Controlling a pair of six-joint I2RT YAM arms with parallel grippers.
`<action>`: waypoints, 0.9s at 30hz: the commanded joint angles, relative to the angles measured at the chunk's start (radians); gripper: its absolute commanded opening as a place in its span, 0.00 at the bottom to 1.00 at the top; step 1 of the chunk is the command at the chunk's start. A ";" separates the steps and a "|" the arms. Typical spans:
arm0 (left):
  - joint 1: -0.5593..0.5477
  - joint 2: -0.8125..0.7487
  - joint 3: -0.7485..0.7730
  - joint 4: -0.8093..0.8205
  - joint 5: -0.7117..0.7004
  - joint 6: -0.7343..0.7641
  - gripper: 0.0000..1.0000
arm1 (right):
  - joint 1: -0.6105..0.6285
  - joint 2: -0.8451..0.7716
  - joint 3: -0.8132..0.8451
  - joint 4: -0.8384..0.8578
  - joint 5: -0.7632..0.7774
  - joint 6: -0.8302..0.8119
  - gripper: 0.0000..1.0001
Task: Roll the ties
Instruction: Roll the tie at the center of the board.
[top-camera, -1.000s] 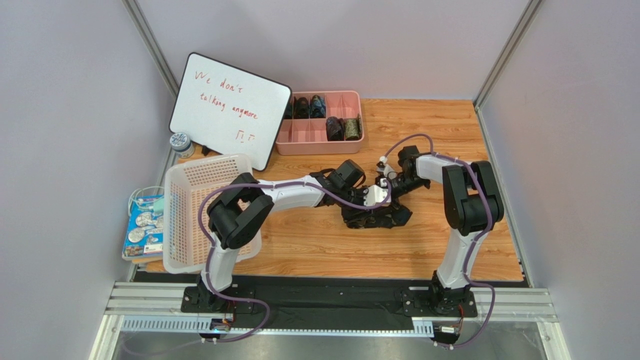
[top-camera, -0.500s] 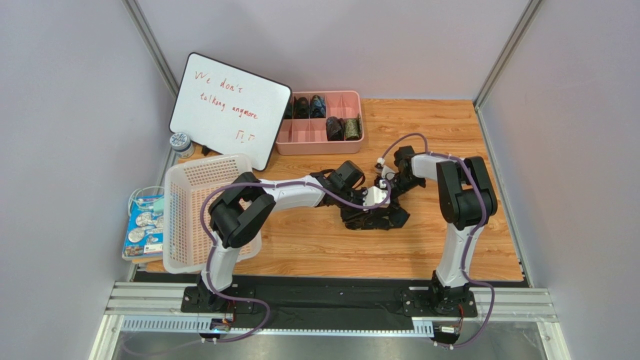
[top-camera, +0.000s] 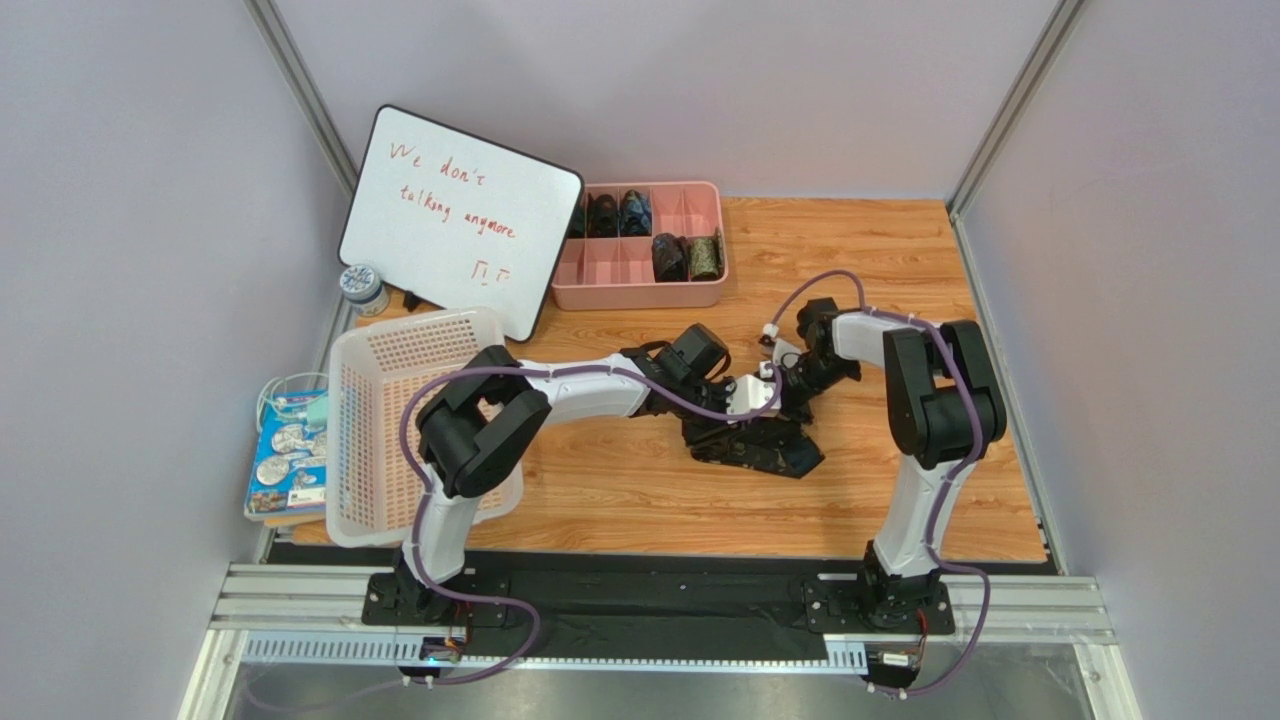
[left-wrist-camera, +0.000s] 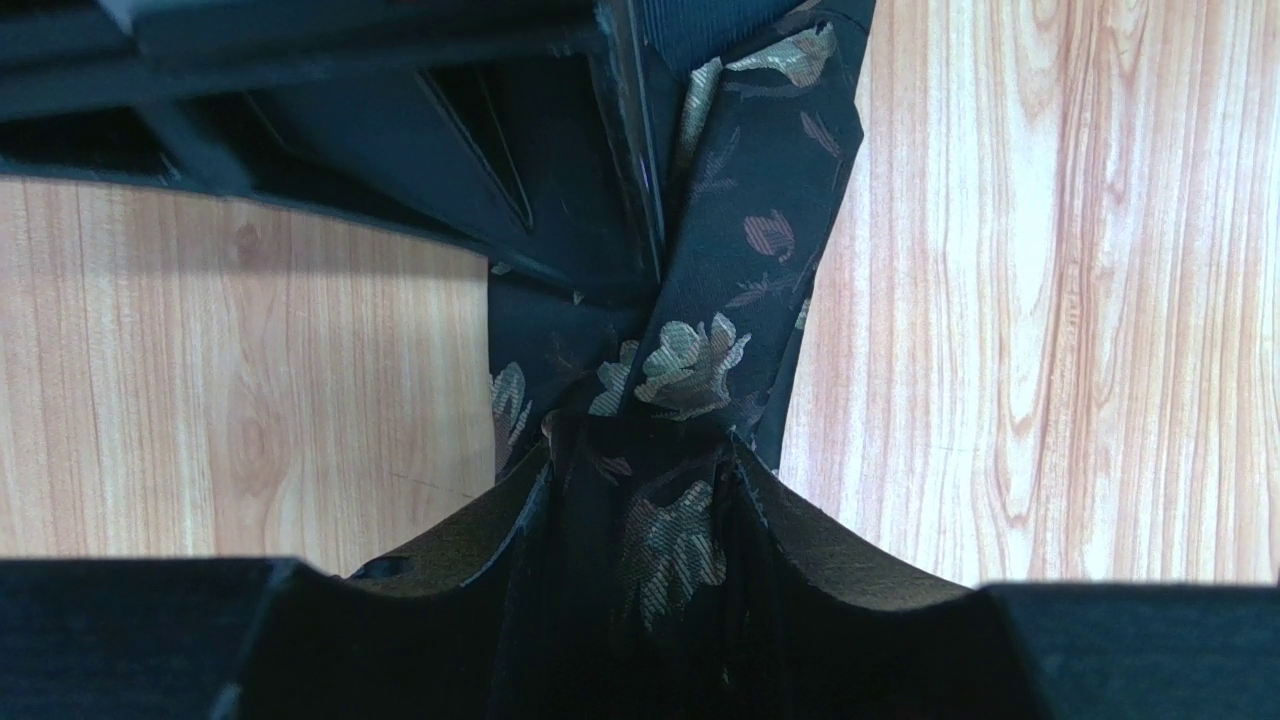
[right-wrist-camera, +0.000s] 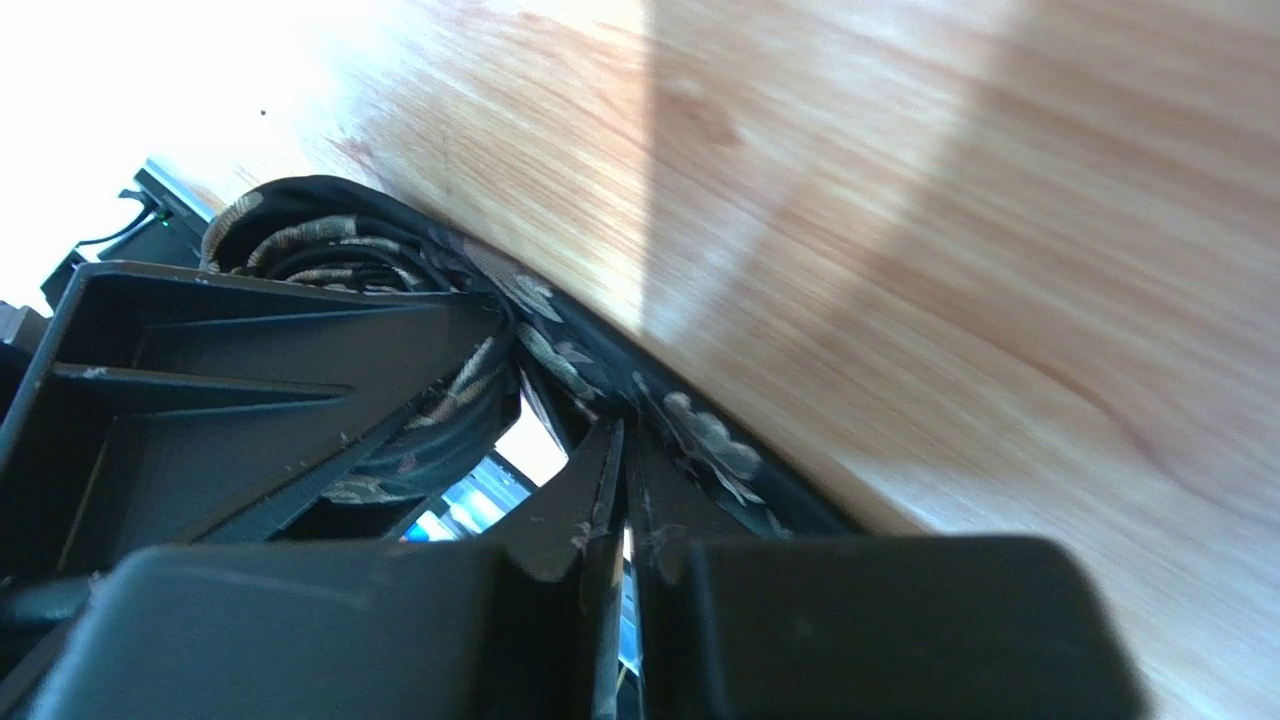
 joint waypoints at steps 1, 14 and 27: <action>0.005 0.046 -0.081 -0.122 -0.071 -0.035 0.24 | -0.028 -0.038 0.046 -0.038 -0.012 -0.041 0.16; 0.005 0.058 -0.058 -0.109 -0.040 -0.053 0.28 | 0.003 -0.006 0.015 0.016 -0.337 0.012 0.52; 0.004 0.066 -0.054 -0.099 -0.008 -0.086 0.30 | 0.075 -0.020 -0.127 0.355 -0.333 0.222 0.49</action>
